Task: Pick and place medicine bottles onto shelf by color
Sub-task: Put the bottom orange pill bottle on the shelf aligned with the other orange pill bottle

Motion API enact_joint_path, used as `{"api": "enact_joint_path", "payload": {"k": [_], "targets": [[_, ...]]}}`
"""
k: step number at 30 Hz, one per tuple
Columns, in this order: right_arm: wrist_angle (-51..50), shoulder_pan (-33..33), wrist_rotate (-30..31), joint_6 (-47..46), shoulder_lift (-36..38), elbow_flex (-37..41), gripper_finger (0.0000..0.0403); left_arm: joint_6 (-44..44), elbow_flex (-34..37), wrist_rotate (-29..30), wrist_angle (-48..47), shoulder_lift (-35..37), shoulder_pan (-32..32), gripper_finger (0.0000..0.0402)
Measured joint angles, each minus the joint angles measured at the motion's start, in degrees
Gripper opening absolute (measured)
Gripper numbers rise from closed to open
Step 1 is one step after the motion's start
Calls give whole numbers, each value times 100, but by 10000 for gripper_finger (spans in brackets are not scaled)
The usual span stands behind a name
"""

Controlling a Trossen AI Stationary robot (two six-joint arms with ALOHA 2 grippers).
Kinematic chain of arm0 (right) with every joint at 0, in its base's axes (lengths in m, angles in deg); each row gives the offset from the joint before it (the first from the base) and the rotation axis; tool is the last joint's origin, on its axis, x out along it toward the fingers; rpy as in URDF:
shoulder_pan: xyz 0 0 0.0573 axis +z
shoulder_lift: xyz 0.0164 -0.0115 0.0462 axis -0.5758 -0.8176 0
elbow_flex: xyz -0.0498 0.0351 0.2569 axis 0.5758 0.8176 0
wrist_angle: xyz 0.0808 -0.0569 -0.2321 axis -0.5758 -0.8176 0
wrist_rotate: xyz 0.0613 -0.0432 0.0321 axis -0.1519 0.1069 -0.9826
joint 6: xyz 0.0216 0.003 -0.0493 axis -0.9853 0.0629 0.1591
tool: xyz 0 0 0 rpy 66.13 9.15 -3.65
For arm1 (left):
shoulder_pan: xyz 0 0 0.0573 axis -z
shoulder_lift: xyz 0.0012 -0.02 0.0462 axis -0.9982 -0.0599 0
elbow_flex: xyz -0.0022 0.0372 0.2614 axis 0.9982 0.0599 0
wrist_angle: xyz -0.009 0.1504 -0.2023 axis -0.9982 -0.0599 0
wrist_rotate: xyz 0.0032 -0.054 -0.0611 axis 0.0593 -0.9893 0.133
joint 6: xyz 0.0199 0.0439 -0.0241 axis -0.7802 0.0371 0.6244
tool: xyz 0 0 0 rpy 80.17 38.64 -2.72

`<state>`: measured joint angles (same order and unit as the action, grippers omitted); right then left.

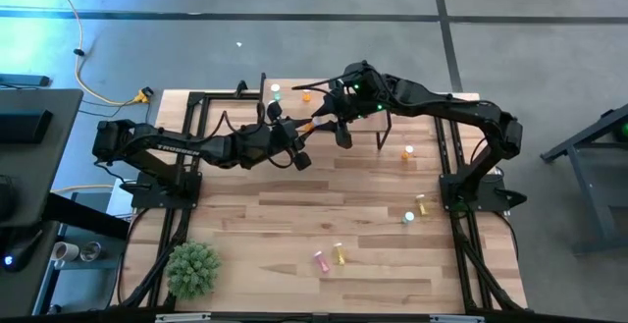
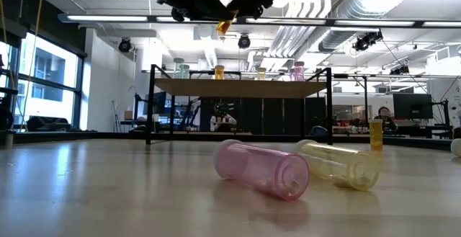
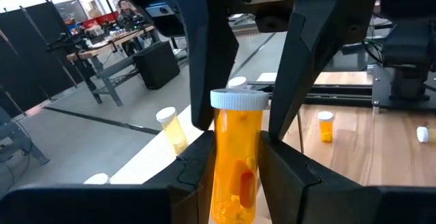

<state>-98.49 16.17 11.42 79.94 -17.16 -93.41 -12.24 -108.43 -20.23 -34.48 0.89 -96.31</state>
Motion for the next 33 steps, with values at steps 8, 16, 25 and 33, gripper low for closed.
{"api": "enact_joint_path", "payload": {"k": [8, 16, 25, 33], "targets": [[7, 0, 2, -107, -2, -2, 101, 24, 0, 2, 7, 0, 0, 90], [2, 0, -2, -134, -7, -2, 106, 205, 0, -4, -18, 0, 0, 102], [-2, 4, 21, -165, -22, -2, 107, 214, -9, -5, -225, 2, 4, 158], [-29, -44, 556, -277, -22, -12, 107, 322, -9, 479, -838, 345, 9, 205]]}}
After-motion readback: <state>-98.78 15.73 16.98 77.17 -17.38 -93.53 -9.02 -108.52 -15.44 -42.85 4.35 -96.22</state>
